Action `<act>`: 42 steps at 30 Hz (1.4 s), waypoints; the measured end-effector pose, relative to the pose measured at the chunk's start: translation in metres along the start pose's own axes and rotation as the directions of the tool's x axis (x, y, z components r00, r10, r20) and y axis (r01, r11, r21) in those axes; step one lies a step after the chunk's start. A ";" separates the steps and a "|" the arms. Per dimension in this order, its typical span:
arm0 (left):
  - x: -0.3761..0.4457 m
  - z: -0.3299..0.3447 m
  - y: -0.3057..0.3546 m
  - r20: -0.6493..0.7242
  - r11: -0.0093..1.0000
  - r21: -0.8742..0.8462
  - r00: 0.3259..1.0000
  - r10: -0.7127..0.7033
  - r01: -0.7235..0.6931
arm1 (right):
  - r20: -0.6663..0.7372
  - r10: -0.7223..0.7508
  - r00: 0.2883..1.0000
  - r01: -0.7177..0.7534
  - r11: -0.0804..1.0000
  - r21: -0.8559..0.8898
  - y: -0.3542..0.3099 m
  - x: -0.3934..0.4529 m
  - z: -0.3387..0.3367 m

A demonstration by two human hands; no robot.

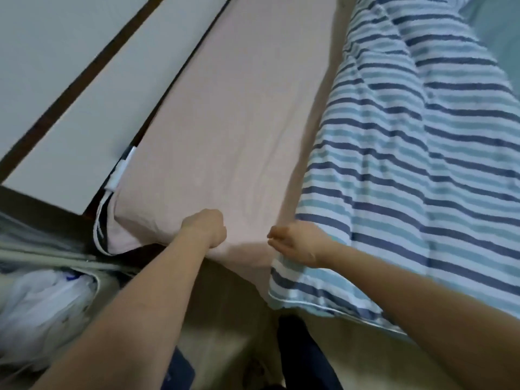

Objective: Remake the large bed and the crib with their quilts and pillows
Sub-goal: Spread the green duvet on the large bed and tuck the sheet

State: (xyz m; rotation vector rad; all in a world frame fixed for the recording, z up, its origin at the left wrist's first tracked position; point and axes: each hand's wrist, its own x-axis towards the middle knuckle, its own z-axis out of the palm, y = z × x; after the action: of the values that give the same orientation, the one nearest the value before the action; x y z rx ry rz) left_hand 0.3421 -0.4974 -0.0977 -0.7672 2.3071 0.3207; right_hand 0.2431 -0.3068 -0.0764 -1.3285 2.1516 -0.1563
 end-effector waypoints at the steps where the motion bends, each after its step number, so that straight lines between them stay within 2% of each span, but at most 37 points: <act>1: -0.010 -0.013 0.023 -0.022 0.997 0.044 0.998 0.059 -0.058 | -0.104 0.081 0.991 -0.072 0.993 0.089 0.010 -0.021 -0.013; 4: -0.028 -0.030 0.087 -0.043 0.974 0.029 0.973 0.227 -0.226 | -0.280 0.359 0.890 -0.259 0.905 0.338 0.050 -0.069 -0.029; 8: -0.044 -0.029 0.190 -0.143 0.884 0.061 0.872 0.467 -0.464 | -0.275 0.660 0.699 -0.492 0.723 0.485 0.118 -0.144 -0.023; 11: -0.061 -0.004 0.276 -0.080 0.785 0.184 0.787 0.612 -0.592 | -0.243 0.829 0.504 -0.609 0.541 0.580 0.177 -0.210 -0.006; 17: -0.080 0.058 0.412 0.017 0.621 0.267 0.648 0.761 -0.737 | -0.233 0.943 0.238 -0.684 0.333 0.649 0.269 -0.310 0.034; 22: -0.075 0.100 0.497 0.016 0.550 0.322 0.585 0.811 -0.771 | -0.212 0.976 0.048 -0.681 0.187 0.708 0.347 -0.369 0.065; 24: -0.072 0.113 0.524 0.025 0.539 0.342 0.581 0.814 -0.770 | -0.145 0.989 0.011 -0.652 0.117 0.749 0.374 -0.384 0.075; 25: -0.073 0.119 0.537 0.026 0.534 0.354 0.579 0.815 -0.768 | -0.088 0.996 0.016 -0.595 0.080 0.799 0.384 -0.390 0.080; 28: -0.072 0.130 0.567 -0.006 0.536 0.387 0.579 0.815 -0.750 | 0.125 0.984 0.124 -0.254 -0.090 0.963 0.397 -0.386 0.087; 30: -0.075 0.133 0.587 -0.036 0.533 0.401 0.568 0.822 -0.745 | 0.130 0.974 0.188 -0.153 -0.101 0.983 0.399 -0.381 0.081; 31: -0.075 0.132 0.592 -0.067 0.534 0.396 0.556 0.828 -0.747 | 0.074 0.982 0.176 -0.122 -0.053 0.991 0.397 -0.381 0.075; 33: -0.077 0.130 0.607 -0.140 0.525 0.372 0.513 0.847 -0.765 | -0.033 0.997 0.072 -0.046 0.036 0.998 0.392 -0.397 0.074; 34: -0.076 0.129 0.612 -0.149 0.512 0.377 0.495 0.856 -0.771 | -0.037 0.999 0.037 -0.033 0.038 0.999 0.391 -0.409 0.084; 35: -0.075 0.128 0.615 -0.117 0.495 0.399 0.492 0.863 -0.772 | -0.006 0.999 0.042 -0.060 0.008 0.998 0.388 -0.419 0.097; 36: -0.076 0.130 0.617 -0.048 0.472 0.433 0.504 0.862 -0.768 | 0.059 0.995 0.079 -0.146 -0.047 0.988 0.384 -0.430 0.113; 38: -0.073 0.134 0.618 0.079 0.445 0.485 0.545 0.835 -0.753 | 0.215 0.954 0.211 -0.431 -0.107 0.896 0.384 -0.439 0.142; 39: -0.072 0.132 0.619 0.096 0.451 0.479 0.556 0.826 -0.753 | 0.250 0.941 0.227 -0.566 -0.082 0.820 0.386 -0.440 0.147; 40: -0.070 0.128 0.622 0.072 0.466 0.444 0.548 0.833 -0.766 | 0.237 0.954 0.186 -0.657 -0.058 0.752 0.389 -0.441 0.144; 42: -0.069 0.110 0.628 -0.074 0.494 0.348 0.502 0.862 -0.797 | 0.099 0.992 0.074 -0.673 -0.023 0.740 0.397 -0.442 0.125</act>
State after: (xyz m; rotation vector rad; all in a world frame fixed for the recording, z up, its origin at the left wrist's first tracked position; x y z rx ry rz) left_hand 0.0615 0.0787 -0.1206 0.5931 2.7312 0.3248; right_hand 0.1440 0.2881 -0.1465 0.8374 2.5210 -0.6600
